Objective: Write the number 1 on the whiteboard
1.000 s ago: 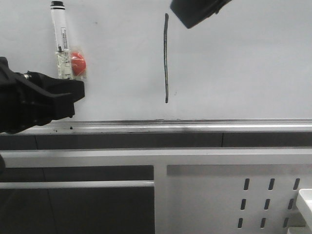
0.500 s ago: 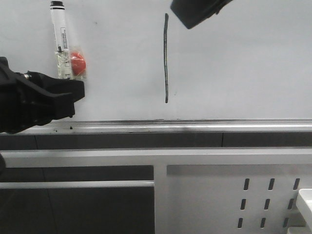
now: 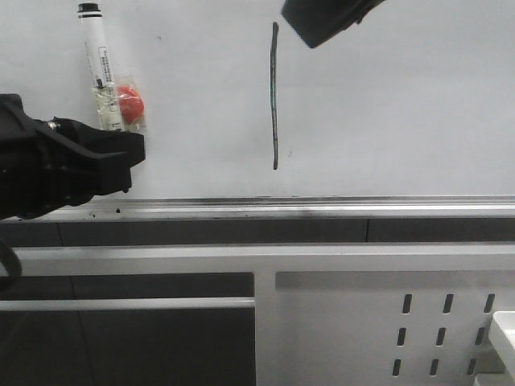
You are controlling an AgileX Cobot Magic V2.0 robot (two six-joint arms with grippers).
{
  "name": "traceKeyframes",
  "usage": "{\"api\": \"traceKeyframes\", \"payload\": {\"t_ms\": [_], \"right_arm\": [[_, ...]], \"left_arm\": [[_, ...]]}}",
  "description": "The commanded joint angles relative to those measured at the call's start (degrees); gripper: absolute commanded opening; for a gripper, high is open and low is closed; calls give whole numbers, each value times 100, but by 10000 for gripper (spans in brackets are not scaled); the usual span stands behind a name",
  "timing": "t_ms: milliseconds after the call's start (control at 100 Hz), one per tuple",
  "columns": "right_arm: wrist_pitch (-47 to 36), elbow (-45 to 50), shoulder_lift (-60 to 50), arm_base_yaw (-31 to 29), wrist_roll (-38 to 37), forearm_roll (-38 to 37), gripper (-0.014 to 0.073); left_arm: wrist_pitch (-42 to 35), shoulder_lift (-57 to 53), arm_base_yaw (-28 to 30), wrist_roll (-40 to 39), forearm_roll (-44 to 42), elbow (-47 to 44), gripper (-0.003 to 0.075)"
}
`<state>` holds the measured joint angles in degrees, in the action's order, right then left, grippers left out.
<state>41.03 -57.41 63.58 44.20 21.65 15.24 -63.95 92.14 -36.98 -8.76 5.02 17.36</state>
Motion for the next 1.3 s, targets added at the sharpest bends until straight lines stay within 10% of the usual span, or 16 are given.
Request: {"api": "traceKeyframes", "payload": {"t_ms": [0, 140, 400, 1120, 1290], "right_arm": [[-272, -135, -137, -36, -9, 10, -69], [-272, -135, -137, -36, -9, 10, -69], [-252, -135, -137, -36, -9, 10, -69], [-1982, 1645, -2528, -36, -16, -215, -69], [-2678, 2874, -3891, -36, -16, -215, -69]], "left_arm": [[-1409, -147, 11, -55, 418, 229, -19], [-1409, -147, 11, -55, 392, 229, 14], [-1409, -147, 11, -55, 354, 229, 315], [-1409, -1430, 11, -55, 169, -1028, 313], [-1409, -1950, 11, 34, 131, -1458, 134]]}}
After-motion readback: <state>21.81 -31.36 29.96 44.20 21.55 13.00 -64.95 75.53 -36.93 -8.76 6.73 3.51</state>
